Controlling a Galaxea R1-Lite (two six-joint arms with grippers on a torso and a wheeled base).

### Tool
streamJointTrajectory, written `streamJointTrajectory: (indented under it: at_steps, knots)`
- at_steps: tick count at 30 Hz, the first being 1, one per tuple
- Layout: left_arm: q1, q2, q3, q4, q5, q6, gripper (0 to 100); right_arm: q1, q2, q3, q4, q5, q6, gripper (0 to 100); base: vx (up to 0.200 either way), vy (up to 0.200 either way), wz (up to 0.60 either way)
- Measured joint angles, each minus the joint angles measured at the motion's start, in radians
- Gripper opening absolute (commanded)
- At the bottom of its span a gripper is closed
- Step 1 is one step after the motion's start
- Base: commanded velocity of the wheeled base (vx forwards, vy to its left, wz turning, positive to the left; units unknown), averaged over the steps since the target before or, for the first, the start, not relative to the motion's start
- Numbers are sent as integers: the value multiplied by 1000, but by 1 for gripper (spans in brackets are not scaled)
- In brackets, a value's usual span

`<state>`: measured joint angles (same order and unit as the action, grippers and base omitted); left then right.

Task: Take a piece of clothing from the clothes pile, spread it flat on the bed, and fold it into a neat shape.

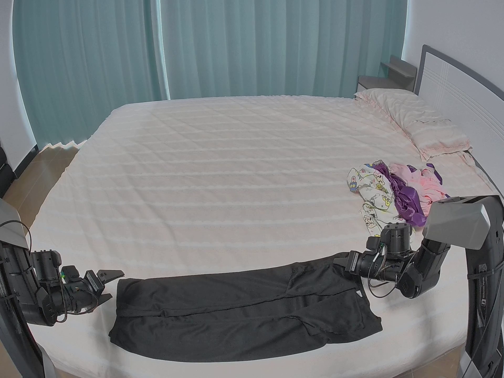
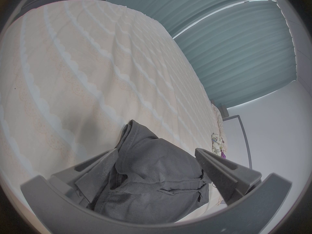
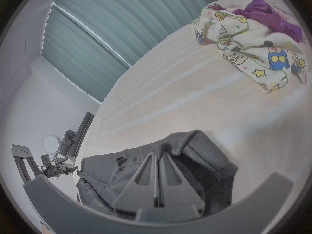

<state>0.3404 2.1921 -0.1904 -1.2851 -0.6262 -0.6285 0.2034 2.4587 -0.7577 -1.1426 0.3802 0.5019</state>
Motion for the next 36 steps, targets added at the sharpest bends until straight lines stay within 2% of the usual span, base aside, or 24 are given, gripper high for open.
streamJointTrajectory:
  at_steps: [6, 14, 22, 23, 36]
  knots:
    - [0, 0, 2, 0, 0, 0, 100, 1, -25, 24, -31, -3, 6, 0, 0, 0, 0]
    - [0, 0, 2, 0, 0, 0, 100, 17, -60, 84, -202, 0, 2, 0, 0, 0, 0]
    - [0, 0, 2, 0, 0, 0, 100, 15, -27, 84, -206, 0, -5, 0, 0, 0, 0]
    - [0, 0, 2, 0, 0, 0, 100, 15, -21, 83, -205, 0, -6, 100, 0, 0, 0]
    - [0, 0, 3, 0, 0, 0, 100, -22, -33, 37, -129, -13, -4, 100, 0, 0, 0]
